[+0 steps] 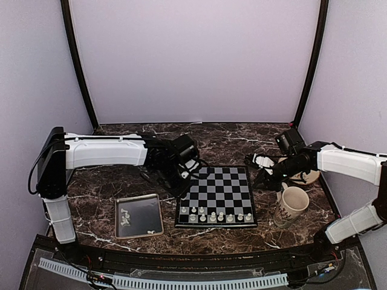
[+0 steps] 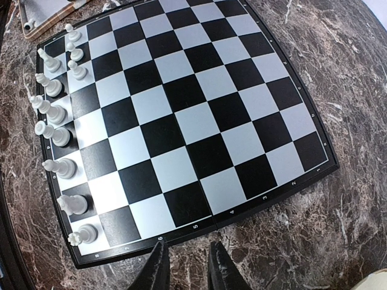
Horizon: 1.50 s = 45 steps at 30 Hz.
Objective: Set up the chess pieces on the board
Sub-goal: Place the pawn on d2.
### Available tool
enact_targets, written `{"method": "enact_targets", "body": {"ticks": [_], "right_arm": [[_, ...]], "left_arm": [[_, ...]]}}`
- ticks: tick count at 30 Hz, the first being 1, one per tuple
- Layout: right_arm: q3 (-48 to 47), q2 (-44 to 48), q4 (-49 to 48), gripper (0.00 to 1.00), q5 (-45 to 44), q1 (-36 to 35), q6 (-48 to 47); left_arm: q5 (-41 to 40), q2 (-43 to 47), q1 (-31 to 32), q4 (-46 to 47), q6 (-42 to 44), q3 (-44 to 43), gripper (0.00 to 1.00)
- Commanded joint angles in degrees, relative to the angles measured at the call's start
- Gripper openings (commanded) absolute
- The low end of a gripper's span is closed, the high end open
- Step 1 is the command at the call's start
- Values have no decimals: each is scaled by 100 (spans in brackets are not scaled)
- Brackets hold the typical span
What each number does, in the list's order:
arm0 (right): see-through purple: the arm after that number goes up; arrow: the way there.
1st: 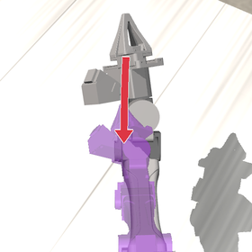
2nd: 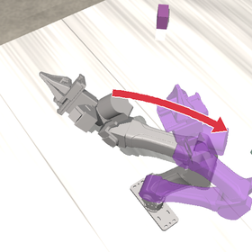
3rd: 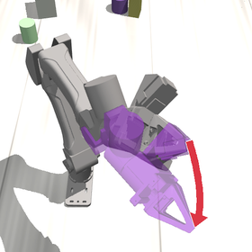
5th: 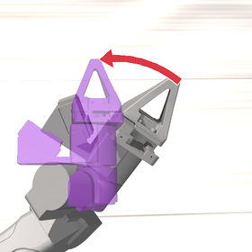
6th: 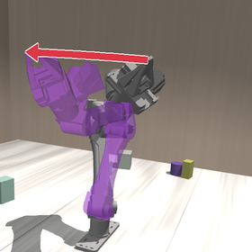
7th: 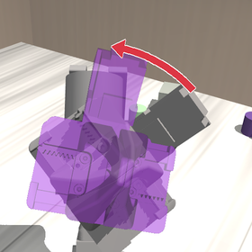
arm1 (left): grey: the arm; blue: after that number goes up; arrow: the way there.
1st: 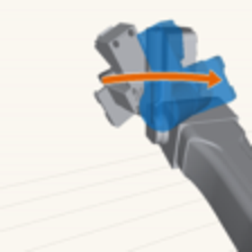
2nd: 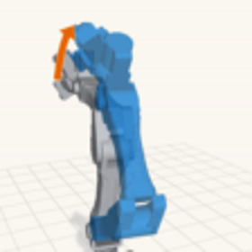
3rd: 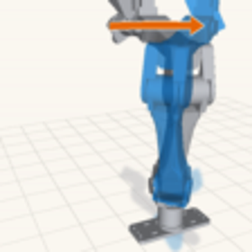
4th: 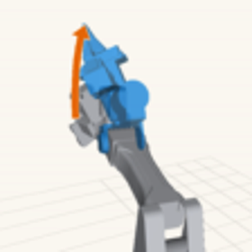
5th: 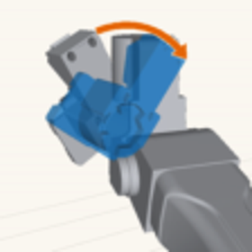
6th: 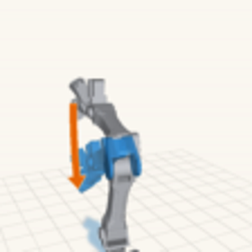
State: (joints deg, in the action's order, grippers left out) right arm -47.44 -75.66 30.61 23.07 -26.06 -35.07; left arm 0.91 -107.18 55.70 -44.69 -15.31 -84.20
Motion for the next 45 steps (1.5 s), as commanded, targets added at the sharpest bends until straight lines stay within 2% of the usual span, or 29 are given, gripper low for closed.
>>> {"method": "enact_targets", "body": {"ticks": [1,10,26,37,45], "right_arm": [[31,-45,33,24,3,48,-20],[32,-72,24,23,-23,58,-21],[21,-117,24,24,-49,57,-32],[31,-108,33,24,-42,58,-28],[33,-99,32,24,-50,58,-33]], "left_arm": [[-40,-460,95,100,365,-621,5],[200,-1106,257,347,653,-1216,5],[1074,-1501,578,303,1336,-1467,7],[974,-1628,643,388,1194,-1526,9],[886,-1705,652,346,1171,-1629,17]]}}
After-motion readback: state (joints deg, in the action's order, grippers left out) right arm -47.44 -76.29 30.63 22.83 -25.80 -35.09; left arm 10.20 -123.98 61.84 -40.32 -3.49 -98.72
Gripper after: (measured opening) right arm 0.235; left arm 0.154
